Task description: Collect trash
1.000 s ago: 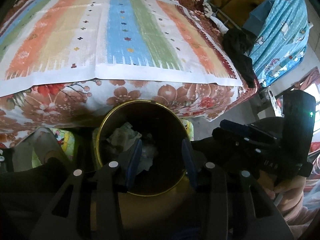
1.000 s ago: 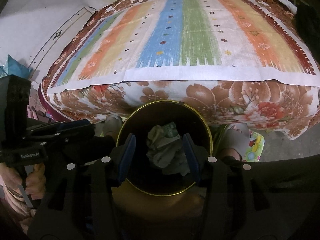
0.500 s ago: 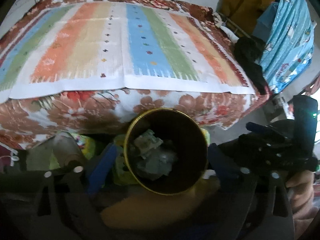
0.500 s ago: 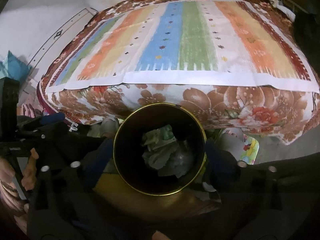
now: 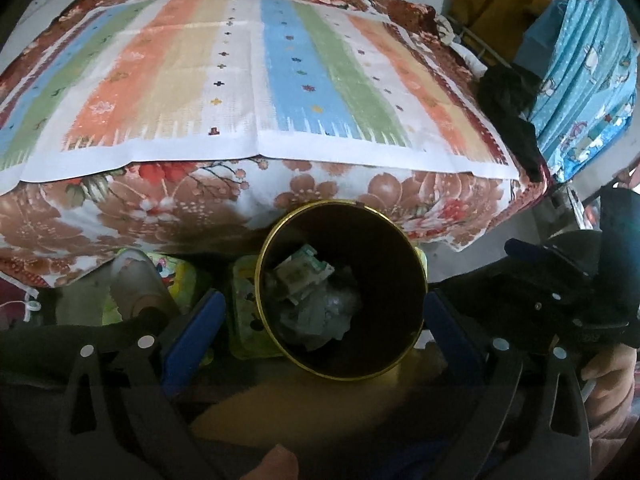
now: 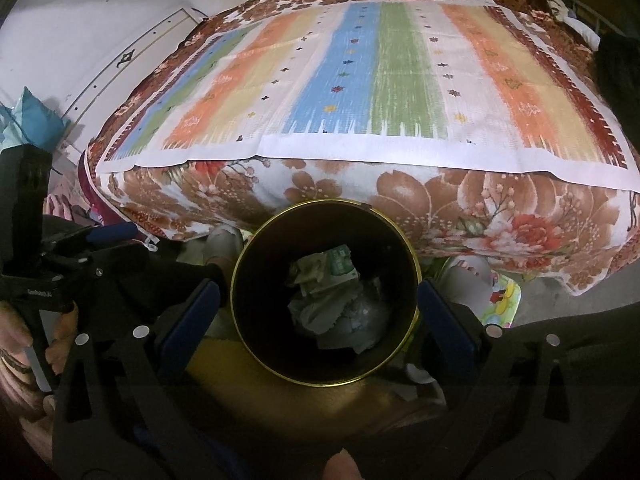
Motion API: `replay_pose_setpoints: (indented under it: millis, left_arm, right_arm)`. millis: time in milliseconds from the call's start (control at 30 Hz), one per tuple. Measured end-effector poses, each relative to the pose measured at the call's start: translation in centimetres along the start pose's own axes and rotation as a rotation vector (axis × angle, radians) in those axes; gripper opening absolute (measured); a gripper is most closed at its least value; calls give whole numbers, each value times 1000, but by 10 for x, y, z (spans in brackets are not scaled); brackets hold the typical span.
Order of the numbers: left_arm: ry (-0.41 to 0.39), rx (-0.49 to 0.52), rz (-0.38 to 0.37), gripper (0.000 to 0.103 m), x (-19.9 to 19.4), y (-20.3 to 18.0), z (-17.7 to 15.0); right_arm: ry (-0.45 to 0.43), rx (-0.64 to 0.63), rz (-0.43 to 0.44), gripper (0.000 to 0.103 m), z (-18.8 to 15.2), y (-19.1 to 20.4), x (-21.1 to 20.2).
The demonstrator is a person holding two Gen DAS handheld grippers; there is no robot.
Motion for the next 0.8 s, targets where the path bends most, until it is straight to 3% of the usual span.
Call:
replay_pose_setpoints:
  millis: [67,200,433,800]
  left_arm:
    - [5,13,-19,97,0,-4,0]
    - [-9,35,38,97,1,-7,-1]
    - [-20,68,56,97,2,-15,-3]
    - [-15,52,89,97,6,-12,-2]
  right_arm:
    - [3,-2,-1,94,0,1,2]
    - [4,0,1,94,-1,1,3]
    - [14,-2,11,94,-1,3,7]
    - [20,-9,21,94,0,4,9]
Point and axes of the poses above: each gripper's, at about its wrist camera, not at the fingertips, and x roughly the way its jaws point, y to its left, z to its top, the point moved 1 cm from there along x, roughly the way its jaws point, and after that the axes turned 4 degrees about y, right-handed, at the moved point
